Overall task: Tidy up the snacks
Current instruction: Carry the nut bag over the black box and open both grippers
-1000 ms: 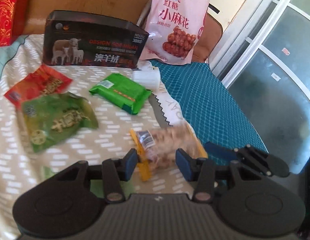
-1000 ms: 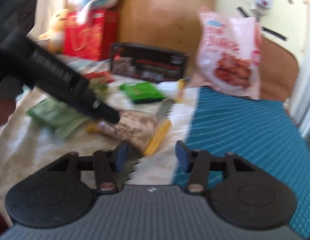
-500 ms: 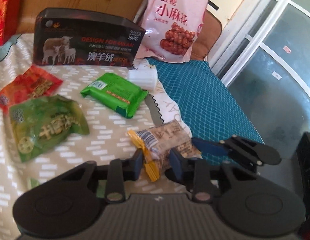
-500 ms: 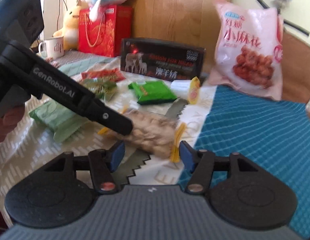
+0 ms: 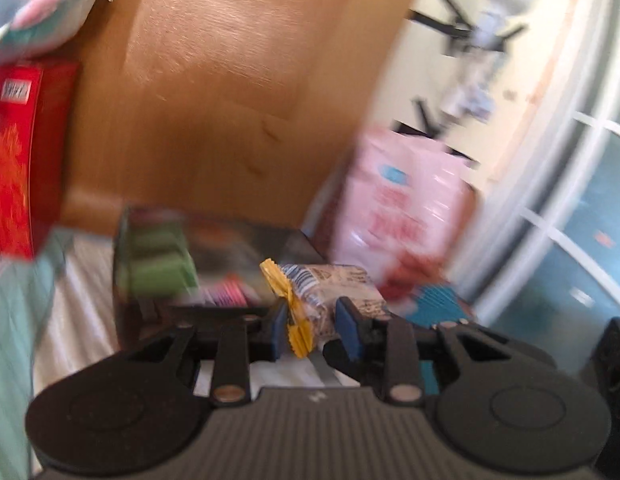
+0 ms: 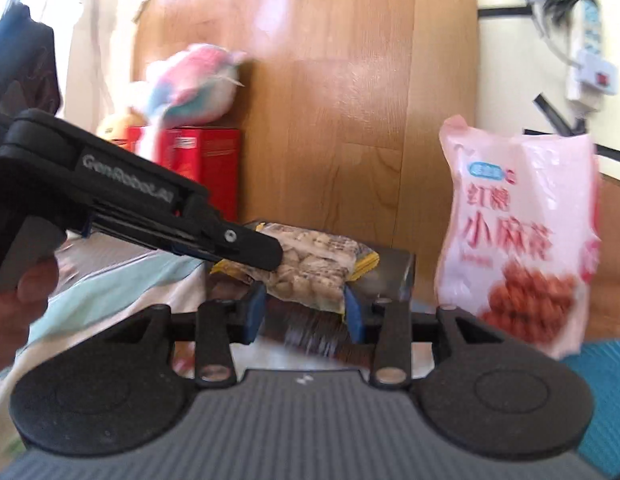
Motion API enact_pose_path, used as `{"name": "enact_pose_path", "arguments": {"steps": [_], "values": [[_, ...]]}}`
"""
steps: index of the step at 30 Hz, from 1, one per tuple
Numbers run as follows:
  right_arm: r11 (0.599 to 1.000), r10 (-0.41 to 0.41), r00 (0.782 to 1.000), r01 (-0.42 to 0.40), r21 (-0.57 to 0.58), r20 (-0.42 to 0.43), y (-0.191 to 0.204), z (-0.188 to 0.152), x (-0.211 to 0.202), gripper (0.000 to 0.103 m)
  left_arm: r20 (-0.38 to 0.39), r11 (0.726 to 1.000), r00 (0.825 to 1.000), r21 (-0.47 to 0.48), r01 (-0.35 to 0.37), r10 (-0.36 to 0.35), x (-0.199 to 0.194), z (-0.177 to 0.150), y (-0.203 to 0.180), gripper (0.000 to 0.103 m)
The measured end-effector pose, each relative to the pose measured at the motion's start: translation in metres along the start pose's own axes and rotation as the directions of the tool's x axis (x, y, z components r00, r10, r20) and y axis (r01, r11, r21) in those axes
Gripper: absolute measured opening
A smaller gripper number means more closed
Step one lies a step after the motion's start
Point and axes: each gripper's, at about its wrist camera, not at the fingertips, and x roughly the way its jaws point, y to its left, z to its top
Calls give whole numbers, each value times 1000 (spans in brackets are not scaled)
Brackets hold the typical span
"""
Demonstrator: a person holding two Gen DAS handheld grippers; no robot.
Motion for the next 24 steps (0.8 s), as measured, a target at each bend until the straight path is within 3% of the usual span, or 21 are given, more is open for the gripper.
{"name": "enact_pose_path", "arguments": {"steps": [6,9,11,14,17,20,24], "values": [[995,-11,996,20,99,-93,-30,18,67,48,-49,995,997,-73,-64,60,60,28,21,30],[997,-42,993,50,67,-110,-28,14,69,59,-76,992,992,-77,-104,98,78,23,23,35],[997,-52,993,58,55,-102,-28,13,62,59,-71,991,992,-77,-108,103,76,21,25,36],[992,-54,996,61,108,-75,-38,13,41,59,-50,993,998,-104,-55,50,41,20,38,36],[966,74,996,-61,251,-42,-49,5,12,59,52,985,998,-168,33,-24,-22,8,65,39],[924,233,967,-188,332,-100,-36,-16,6,59,65,967,998,-257,0,17,-68,-24,97,39],[932,315,925,-259,251,-213,12,-23,35,59,9,924,997,-375,-72,81,-89,-71,127,39]]}}
